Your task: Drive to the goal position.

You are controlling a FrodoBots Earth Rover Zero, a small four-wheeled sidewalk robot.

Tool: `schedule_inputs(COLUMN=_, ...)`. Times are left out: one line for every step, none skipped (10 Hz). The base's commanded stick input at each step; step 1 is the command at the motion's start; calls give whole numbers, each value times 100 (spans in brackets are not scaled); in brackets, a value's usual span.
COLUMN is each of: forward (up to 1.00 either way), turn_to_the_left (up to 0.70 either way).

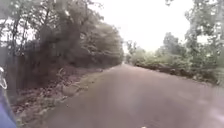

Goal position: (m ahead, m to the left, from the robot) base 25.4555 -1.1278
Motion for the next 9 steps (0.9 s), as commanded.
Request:
schedule_inputs(forward=70, turn_to_the_left=-1)
schedule_inputs(forward=70, turn_to_the_left=-1)
schedule_inputs(forward=70, turn_to_the_left=-1)
schedule_inputs(forward=70, turn_to_the_left=-1)
schedule_inputs(forward=70, turn_to_the_left=-1)
schedule_inputs(forward=70, turn_to_the_left=-1)
schedule_inputs(forward=70, turn_to_the_left=-1)
schedule_inputs(forward=70, turn_to_the_left=-1)
schedule_inputs(forward=70, turn_to_the_left=-1)
